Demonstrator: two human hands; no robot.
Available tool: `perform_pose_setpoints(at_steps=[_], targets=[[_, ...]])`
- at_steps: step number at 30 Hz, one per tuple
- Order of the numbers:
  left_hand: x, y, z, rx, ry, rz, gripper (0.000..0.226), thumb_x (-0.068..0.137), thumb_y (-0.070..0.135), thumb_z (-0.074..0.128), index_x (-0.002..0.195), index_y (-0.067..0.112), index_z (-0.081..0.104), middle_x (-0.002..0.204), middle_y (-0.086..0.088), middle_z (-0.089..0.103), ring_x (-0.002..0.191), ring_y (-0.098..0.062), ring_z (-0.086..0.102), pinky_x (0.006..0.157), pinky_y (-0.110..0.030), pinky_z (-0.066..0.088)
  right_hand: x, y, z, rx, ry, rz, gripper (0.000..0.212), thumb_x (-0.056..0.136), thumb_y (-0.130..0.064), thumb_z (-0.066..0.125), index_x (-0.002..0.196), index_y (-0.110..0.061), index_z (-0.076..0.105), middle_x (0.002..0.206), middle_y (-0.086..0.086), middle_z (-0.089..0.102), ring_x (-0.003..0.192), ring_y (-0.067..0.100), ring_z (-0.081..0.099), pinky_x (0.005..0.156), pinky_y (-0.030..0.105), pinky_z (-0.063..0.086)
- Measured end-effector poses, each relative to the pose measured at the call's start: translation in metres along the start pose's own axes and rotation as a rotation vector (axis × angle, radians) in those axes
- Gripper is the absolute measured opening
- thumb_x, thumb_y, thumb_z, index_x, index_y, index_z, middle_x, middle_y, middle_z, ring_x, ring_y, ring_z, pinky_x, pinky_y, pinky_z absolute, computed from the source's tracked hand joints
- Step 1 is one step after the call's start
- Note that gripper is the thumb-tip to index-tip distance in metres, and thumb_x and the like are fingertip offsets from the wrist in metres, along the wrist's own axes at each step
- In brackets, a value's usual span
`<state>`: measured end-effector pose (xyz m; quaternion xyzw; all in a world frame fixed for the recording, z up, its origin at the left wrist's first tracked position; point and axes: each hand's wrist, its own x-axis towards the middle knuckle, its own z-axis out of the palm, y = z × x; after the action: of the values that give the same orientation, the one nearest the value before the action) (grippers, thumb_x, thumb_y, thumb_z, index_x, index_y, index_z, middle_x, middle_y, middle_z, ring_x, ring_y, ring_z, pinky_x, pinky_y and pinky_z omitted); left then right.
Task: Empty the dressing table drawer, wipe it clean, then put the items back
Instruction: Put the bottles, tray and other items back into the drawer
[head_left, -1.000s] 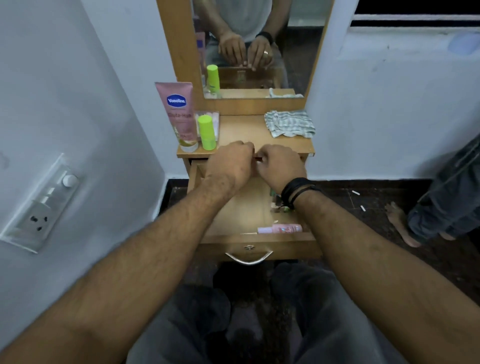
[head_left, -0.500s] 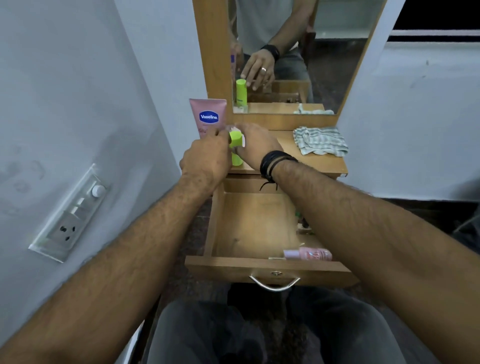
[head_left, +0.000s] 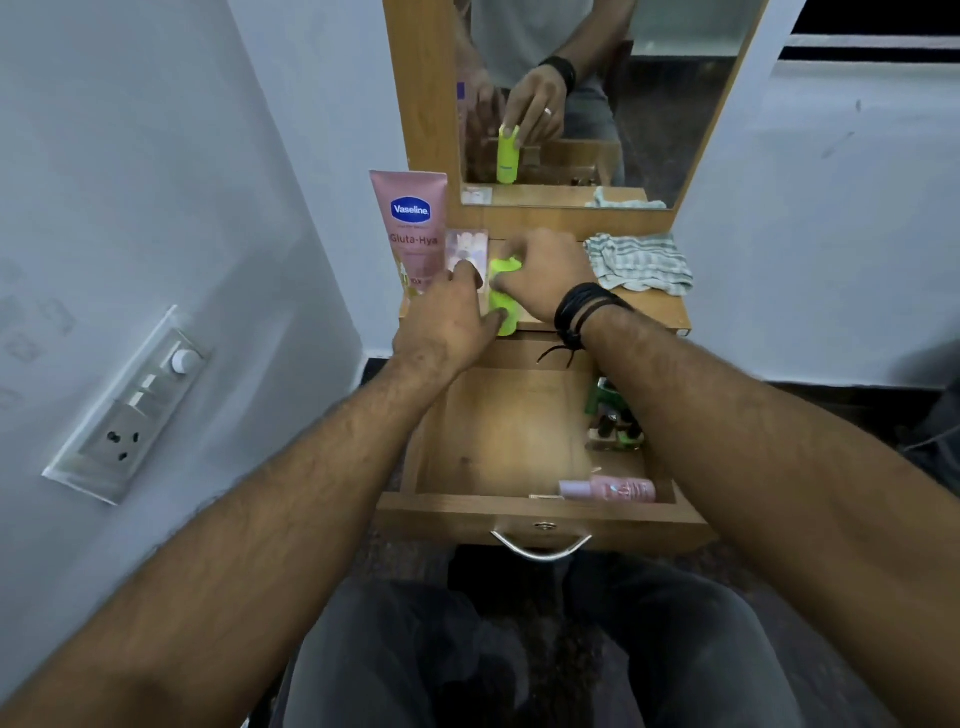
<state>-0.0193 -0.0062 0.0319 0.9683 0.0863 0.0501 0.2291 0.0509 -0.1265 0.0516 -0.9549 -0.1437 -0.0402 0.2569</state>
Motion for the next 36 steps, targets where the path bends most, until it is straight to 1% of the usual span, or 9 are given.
perform_pose_setpoints(at_steps=[3, 6, 12, 15, 19, 21, 26, 30, 36], targets=[[-0.005, 0.013, 0.024, -0.121, -0.092, 0.011, 0.058, 0.091, 0.045, 0.069, 0.132, 0.012, 0.044, 0.128, -0.012, 0.06, 0.113, -0.032, 0.06, 0.09, -0.046, 0.052, -0.008, 0.017, -0.014, 0.041, -0.08, 0.107, 0.031, 0.077, -0.029, 0.077, 0.105, -0.017, 0.075, 0.104, 0.008, 0.072, 0.102, 0.026, 0.065, 0.085, 0.032, 0.054], [-0.011, 0.022, 0.054, -0.23, -0.167, 0.016, 0.052, 0.094, 0.038, 0.067, 0.131, 0.01, 0.043, 0.124, -0.013, 0.066, 0.11, -0.032, 0.063, 0.089, -0.044, 0.052, -0.017, 0.033, -0.021, 0.101, -0.138, 0.17, 0.024, 0.074, -0.025, 0.082, 0.094, -0.013, 0.077, 0.093, 0.005, 0.073, 0.093, 0.023, 0.067, 0.077, 0.031, 0.054], [-0.017, 0.025, 0.102, -0.544, -0.21, -0.115, 0.044, 0.087, 0.029, 0.076, 0.118, 0.009, 0.053, 0.11, -0.007, 0.067, 0.103, -0.025, 0.065, 0.089, -0.047, 0.055, -0.033, 0.062, -0.019, 0.117, -0.216, 0.224, 0.029, 0.078, -0.023, 0.083, 0.104, -0.011, 0.075, 0.102, 0.006, 0.073, 0.093, 0.02, 0.065, 0.075, 0.027, 0.049], [-0.017, 0.024, 0.119, -0.505, -0.301, -0.232, 0.033, 0.082, 0.031, 0.074, 0.108, 0.017, 0.059, 0.097, -0.006, 0.068, 0.081, -0.024, 0.069, 0.068, -0.047, 0.063, -0.038, 0.074, -0.02, 0.13, -0.194, 0.225, 0.029, 0.08, -0.028, 0.081, 0.103, -0.012, 0.074, 0.103, 0.005, 0.072, 0.098, 0.021, 0.065, 0.08, 0.029, 0.051], [-0.011, 0.024, 0.138, -0.241, -0.396, -0.242, 0.022, 0.083, 0.037, 0.072, 0.095, 0.019, 0.067, 0.076, -0.003, 0.068, 0.059, -0.027, 0.07, 0.049, -0.032, 0.058, -0.044, 0.086, -0.025, 0.151, -0.181, 0.199, 0.024, 0.083, -0.031, 0.077, 0.098, -0.014, 0.074, 0.094, 0.001, 0.071, 0.092, 0.019, 0.064, 0.075, 0.027, 0.047], [-0.008, 0.028, 0.145, -0.202, -0.41, -0.264, 0.02, 0.084, 0.039, 0.073, 0.092, 0.025, 0.063, 0.074, 0.0, 0.065, 0.056, -0.025, 0.069, 0.051, -0.031, 0.059, -0.047, 0.091, -0.028, 0.148, -0.177, 0.183, 0.022, 0.083, -0.034, 0.076, 0.096, -0.016, 0.074, 0.088, -0.002, 0.069, 0.086, 0.017, 0.063, 0.071, 0.027, 0.048], [0.007, 0.036, 0.164, -0.221, -0.407, -0.226, 0.028, 0.089, 0.039, 0.071, 0.112, 0.023, 0.072, 0.082, 0.0, 0.071, 0.051, -0.018, 0.065, 0.062, -0.03, 0.061, -0.052, 0.107, -0.034, 0.188, -0.149, 0.178, 0.02, 0.083, -0.034, 0.075, 0.094, -0.017, 0.075, 0.077, -0.006, 0.066, 0.065, 0.011, 0.06, 0.069, 0.033, 0.058], [0.011, 0.038, 0.171, -0.283, -0.377, -0.254, 0.035, 0.091, 0.04, 0.073, 0.119, 0.02, 0.071, 0.093, 0.0, 0.072, 0.06, -0.022, 0.07, 0.066, -0.035, 0.063, -0.052, 0.113, -0.034, 0.209, -0.151, 0.193, 0.019, 0.083, -0.033, 0.075, 0.094, -0.016, 0.075, 0.075, -0.009, 0.063, 0.07, 0.013, 0.06, 0.078, 0.038, 0.06], [0.008, 0.032, 0.167, -0.254, -0.345, -0.22, 0.04, 0.092, 0.046, 0.069, 0.12, 0.017, 0.07, 0.081, -0.004, 0.069, 0.069, -0.025, 0.067, 0.078, -0.037, 0.06, -0.059, 0.113, -0.031, 0.184, -0.171, 0.2, 0.017, 0.085, -0.031, 0.073, 0.091, -0.015, 0.076, 0.075, -0.008, 0.064, 0.076, 0.016, 0.064, 0.082, 0.041, 0.06]])
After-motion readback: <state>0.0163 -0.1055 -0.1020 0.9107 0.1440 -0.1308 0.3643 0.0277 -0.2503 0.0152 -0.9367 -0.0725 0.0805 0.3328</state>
